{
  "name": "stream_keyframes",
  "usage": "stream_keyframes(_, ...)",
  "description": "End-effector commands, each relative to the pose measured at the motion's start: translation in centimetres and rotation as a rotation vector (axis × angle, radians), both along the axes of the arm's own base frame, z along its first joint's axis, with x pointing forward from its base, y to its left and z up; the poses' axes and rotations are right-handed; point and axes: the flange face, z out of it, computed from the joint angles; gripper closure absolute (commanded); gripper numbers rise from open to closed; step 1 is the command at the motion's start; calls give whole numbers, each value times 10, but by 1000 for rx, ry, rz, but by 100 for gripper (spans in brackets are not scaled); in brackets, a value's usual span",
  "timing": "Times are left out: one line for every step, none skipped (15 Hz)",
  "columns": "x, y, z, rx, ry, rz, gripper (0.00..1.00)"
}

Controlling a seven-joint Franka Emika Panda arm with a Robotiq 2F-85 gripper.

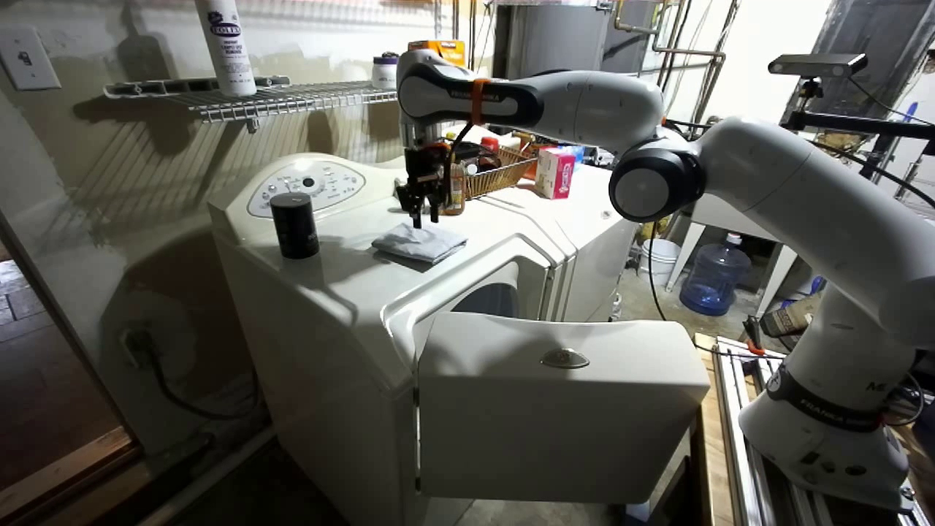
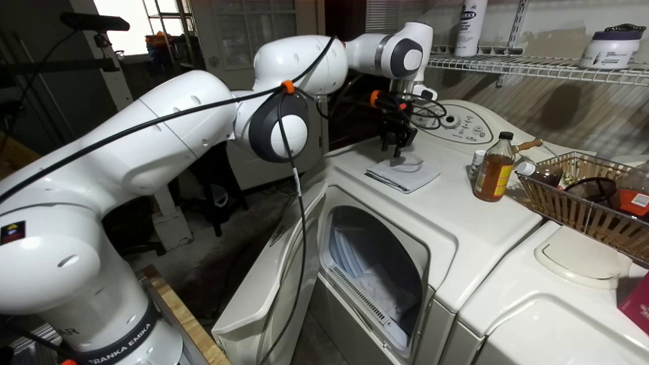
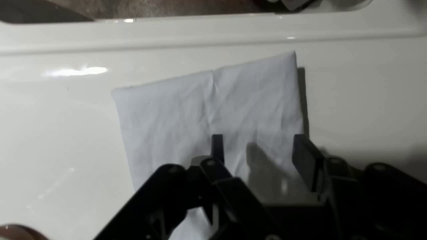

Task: Move the white cloth on the washing machine on the left forward

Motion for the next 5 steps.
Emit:
stream_keyframes(4,0,9,-14,-43,28,37)
stream_keyframes(7,0,15,-26,-73,49,30)
stream_keyframes(8,-1,17,-31,-86,59,22)
stream_keyframes(8,-2,18,-33,-89,65,20)
stream_keyframes(8,-2,18,-34,-90,68,20)
